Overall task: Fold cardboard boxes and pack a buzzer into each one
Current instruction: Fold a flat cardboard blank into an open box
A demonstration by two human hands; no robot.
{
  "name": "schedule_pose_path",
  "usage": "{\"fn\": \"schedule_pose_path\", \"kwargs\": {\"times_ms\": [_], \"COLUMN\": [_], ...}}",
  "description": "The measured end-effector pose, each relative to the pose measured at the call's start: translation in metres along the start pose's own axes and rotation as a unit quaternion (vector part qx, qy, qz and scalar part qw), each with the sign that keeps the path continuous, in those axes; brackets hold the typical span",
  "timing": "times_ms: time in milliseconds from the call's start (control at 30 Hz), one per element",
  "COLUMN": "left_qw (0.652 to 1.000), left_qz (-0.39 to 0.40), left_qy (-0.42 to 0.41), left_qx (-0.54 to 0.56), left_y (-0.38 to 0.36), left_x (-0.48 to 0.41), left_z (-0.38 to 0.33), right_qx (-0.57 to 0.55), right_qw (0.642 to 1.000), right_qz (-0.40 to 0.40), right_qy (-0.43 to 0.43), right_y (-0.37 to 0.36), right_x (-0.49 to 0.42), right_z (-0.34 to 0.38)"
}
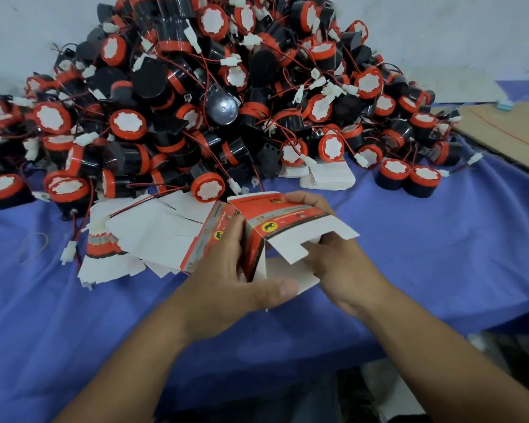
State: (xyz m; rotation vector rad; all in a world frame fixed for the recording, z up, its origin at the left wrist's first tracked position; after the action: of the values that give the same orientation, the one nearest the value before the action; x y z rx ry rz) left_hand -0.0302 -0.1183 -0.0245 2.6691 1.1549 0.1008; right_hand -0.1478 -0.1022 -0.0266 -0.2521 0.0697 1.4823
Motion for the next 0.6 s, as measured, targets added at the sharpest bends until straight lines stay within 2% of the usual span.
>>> {"fn": "schedule_pose_path", "kwargs": {"times_ms": [233,333,467,600], "left_qw": [0.997,0.993,0.978,0.967], "left_qz": [-0.039,-0.081,-0.130,-0.155], "left_qy": [-0.034,-0.035,-0.014,0.025], "left_qx": [0.053,0.082,0.163,0.201], "left_y": [0.005,0.014,0.025,0.032], "left_x": [-0.003,-0.001,-0.001,-0.001], "left_z": [-0.008,-0.008,-0.001,0.010], "right_qx": [0.005,0.005,0.049,0.087], "right_qw": [1.000,0.999,0.995,0.991], "right_qz": [0.009,0.030,0.090,0.097], "right_qy": [-0.021,-0.027,-0.012,0.022], "right_y": [-0.009,-0.013,-0.026,-0.032], "right_x": [0.002,0.003,0.008,0.009], "right_z": [-0.007,-0.009,-0.003,0.002]}}
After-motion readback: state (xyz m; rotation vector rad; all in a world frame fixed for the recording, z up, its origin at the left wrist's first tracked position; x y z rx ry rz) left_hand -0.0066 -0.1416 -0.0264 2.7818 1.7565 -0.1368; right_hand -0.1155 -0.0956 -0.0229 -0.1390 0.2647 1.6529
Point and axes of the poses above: each hand's wrist, its own x-axis away from the middle knuckle, its own y-axis out of the back of the hand, z = x × y, the point moved 10 cm from there along -x, towards the middle knuckle, and after that the axes turned 6 degrees about y, right-handed, at the moved point
